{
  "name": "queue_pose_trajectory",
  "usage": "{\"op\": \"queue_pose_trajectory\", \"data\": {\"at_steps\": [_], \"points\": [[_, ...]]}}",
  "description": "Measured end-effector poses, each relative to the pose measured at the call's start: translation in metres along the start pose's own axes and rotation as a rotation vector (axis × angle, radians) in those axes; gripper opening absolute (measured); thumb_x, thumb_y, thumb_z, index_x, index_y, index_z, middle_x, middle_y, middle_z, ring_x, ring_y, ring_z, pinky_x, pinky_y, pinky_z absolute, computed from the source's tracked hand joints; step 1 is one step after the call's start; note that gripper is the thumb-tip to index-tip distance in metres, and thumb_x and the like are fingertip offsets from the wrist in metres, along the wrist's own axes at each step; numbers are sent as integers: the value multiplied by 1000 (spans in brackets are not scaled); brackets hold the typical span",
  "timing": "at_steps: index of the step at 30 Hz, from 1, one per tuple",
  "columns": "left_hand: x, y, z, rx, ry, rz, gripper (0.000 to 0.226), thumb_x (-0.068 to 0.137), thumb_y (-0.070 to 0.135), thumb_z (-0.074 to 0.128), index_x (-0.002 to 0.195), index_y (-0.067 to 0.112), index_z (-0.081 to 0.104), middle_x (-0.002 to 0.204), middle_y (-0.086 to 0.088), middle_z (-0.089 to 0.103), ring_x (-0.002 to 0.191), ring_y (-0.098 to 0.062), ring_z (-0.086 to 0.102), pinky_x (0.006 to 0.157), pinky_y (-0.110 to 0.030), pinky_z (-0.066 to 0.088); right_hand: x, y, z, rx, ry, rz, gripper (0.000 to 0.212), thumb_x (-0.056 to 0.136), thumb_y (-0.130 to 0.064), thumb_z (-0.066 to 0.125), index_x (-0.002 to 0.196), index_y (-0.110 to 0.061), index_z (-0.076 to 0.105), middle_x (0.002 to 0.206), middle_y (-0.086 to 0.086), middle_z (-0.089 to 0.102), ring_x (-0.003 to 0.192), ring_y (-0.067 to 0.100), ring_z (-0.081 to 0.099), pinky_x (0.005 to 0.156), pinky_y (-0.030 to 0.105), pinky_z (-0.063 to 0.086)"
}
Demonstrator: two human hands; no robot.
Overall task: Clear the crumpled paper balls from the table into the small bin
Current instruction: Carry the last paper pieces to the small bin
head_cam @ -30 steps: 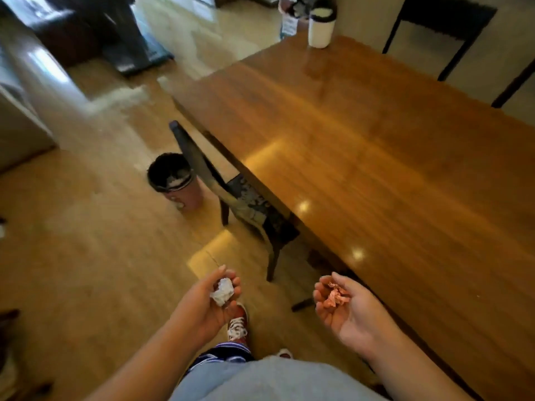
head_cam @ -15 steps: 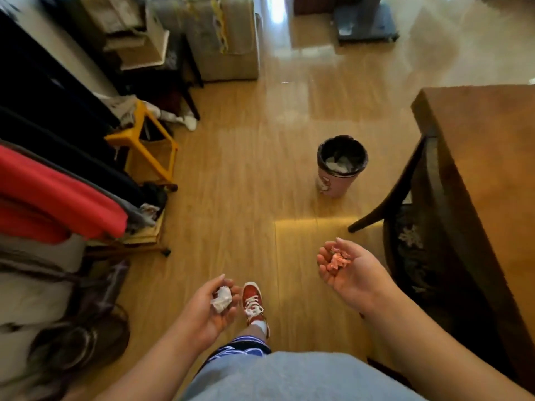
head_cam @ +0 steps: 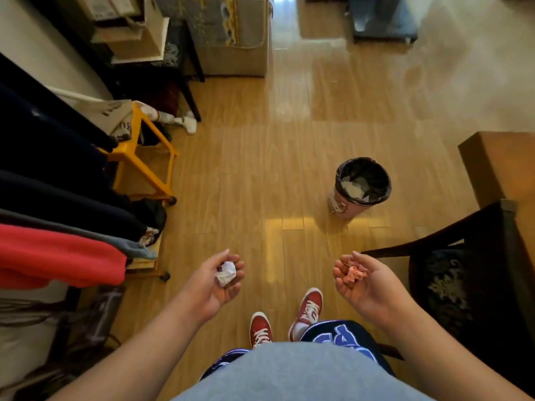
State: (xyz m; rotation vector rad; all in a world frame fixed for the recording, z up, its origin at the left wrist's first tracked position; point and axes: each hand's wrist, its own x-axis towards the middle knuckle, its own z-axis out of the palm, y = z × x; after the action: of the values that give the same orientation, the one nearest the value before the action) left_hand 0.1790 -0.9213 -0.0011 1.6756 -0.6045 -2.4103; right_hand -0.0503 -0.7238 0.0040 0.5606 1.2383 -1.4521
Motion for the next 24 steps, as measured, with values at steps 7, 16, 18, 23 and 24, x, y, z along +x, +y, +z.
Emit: {"op": "queue_pose_trajectory", "data": {"at_steps": [7,16,18,23,24], "points": [[66,82,86,32,-89,41,21,91,33,57,86,14,67,78,-4,70,65,-14,66,49,-24,52,66,-68,9,29,74,44,21,88,-26,60,89,-6,66,73,12,71,64,23,71,52,32,57],[133,183,162,-26,-5,58,22,90,31,58,84,13,69,78,-6,72,63,-15,68,46,-25,53,159,-199,85,-67,7,73,24,88,-26,60,88,-5,69,77,13,72,68,24,71,56,33,58],[140,201,165,-61,38,56,22,90,31,58,82,14,69,77,-5,72,60,-15,68,45,-24,52,176,-228,114,-80,-35,71,24,90,-26,58,88,-5,68,76,12,72,67,22,71,56,32,58],[168,250,164,-146,120,48,24,90,31,58,80,12,69,73,-6,72,56,-16,68,44,-24,52,221,-288,199,-127,-119,88,23,93,-24,51,83,-6,63,70,10,69,64,21,66,54,28,56],[176,262,164,-157,130,48,24,90,31,57,79,12,68,72,-6,72,55,-16,68,43,-24,52,231,-298,216,-133,-129,91,23,93,-23,51,83,-6,62,69,10,68,64,21,65,55,28,55]]}}
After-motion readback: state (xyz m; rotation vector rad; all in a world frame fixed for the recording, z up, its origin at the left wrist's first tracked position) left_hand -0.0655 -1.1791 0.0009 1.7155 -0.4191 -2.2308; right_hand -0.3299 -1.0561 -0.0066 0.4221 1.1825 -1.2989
